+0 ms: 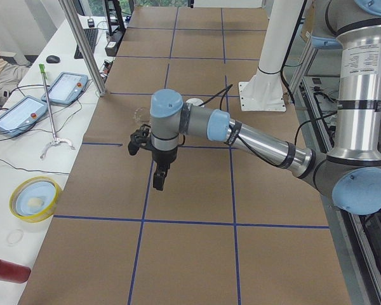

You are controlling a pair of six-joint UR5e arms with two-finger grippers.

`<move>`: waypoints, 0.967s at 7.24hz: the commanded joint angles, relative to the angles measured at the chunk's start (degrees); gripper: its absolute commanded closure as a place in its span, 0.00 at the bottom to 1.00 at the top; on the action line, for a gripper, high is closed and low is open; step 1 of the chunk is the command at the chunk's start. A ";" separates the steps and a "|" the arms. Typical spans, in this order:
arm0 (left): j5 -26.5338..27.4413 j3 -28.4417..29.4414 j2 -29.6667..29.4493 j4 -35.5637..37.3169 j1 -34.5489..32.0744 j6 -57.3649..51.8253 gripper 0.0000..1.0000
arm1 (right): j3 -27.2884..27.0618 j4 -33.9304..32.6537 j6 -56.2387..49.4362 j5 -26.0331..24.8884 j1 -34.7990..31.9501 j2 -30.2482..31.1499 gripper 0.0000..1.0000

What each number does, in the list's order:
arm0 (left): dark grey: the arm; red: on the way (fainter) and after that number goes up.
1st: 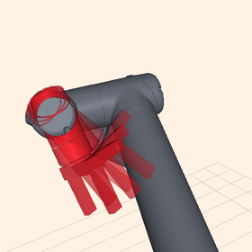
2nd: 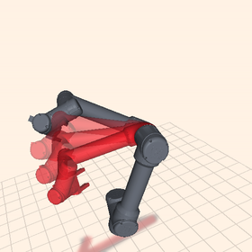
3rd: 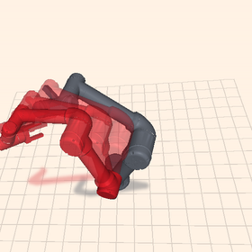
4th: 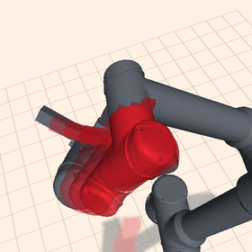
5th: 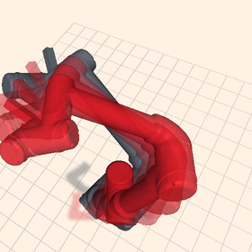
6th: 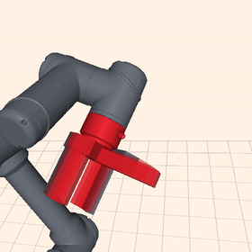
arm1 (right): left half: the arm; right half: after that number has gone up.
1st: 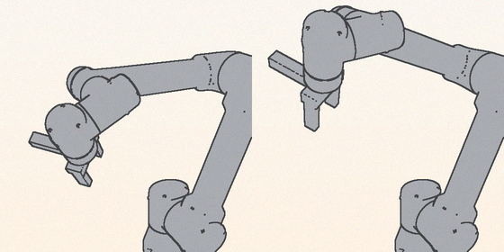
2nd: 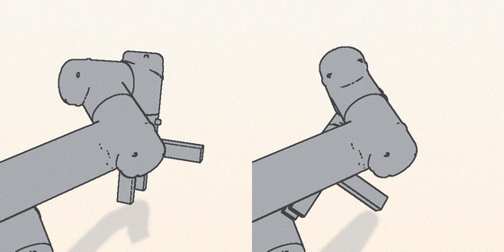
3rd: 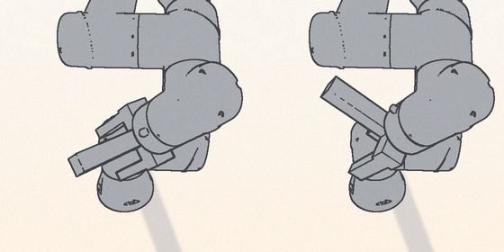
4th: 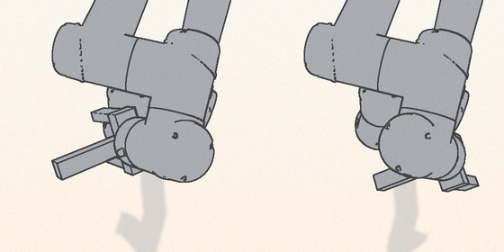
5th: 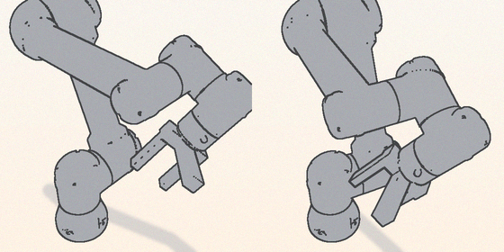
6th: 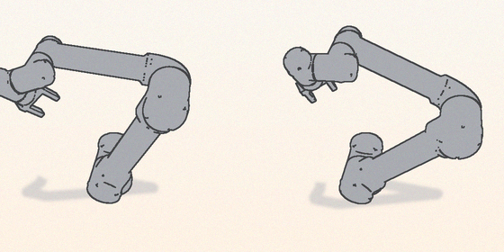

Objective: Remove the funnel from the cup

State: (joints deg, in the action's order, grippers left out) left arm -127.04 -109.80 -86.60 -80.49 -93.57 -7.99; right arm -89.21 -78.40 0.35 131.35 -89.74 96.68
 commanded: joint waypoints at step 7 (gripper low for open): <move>-6.64 6.26 6.53 -10.21 -3.32 4.74 0.00 | 0.00 0.00 0.00 0.05 0.00 0.00 0.00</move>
State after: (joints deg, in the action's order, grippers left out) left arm -133.36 -103.67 -80.00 -90.50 -99.31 -4.19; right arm -89.21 -78.40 0.35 131.36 -89.74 96.68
